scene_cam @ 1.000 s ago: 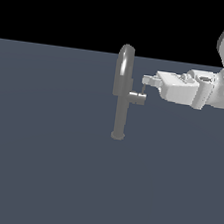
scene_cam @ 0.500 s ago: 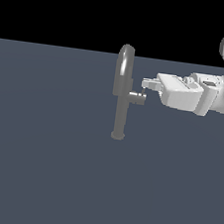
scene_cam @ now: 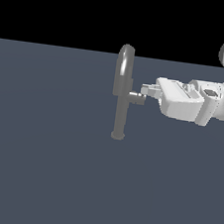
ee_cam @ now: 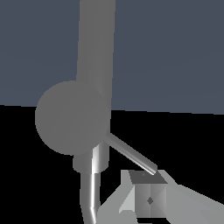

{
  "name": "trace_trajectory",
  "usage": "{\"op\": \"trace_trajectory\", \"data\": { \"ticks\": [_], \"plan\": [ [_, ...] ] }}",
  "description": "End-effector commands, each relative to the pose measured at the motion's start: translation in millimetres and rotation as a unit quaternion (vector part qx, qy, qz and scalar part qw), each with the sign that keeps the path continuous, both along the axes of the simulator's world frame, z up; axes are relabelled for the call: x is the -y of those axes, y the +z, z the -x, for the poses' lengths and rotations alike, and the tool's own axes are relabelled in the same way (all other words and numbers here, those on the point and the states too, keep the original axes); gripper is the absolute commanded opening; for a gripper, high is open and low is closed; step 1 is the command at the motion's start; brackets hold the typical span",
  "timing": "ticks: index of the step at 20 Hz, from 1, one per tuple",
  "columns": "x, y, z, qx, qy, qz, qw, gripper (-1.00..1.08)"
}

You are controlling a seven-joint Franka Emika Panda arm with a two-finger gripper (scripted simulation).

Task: Turn on the faucet by rotating a designated handle.

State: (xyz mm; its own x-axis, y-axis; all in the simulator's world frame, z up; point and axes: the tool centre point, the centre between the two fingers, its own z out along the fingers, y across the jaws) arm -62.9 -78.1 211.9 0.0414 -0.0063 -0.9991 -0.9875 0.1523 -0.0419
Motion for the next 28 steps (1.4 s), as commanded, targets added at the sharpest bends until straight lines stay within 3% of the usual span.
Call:
{"op": "trace_trajectory", "data": {
  "ticks": [1,9,10,20,21,22,28],
  "plan": [
    [0,0,0,0.0,0.0,0.0,1.0,-1.0],
    [-3,-48,14,-0.021,0.0,-0.003,0.9998,-1.0],
    [-1,-21,3,0.003,0.002,-0.002,1.0,-1.0],
    [-1,-78,3,-0.023,0.0,-0.003,0.9997,-1.0],
    [-1,-78,3,-0.023,0.0,-0.003,0.9997,-1.0],
    [1,-38,-6,0.011,0.006,-0.007,0.9999,-1.0],
    [2,-67,-13,-0.006,0.003,-0.005,1.0,-1.0]
  ]
}}
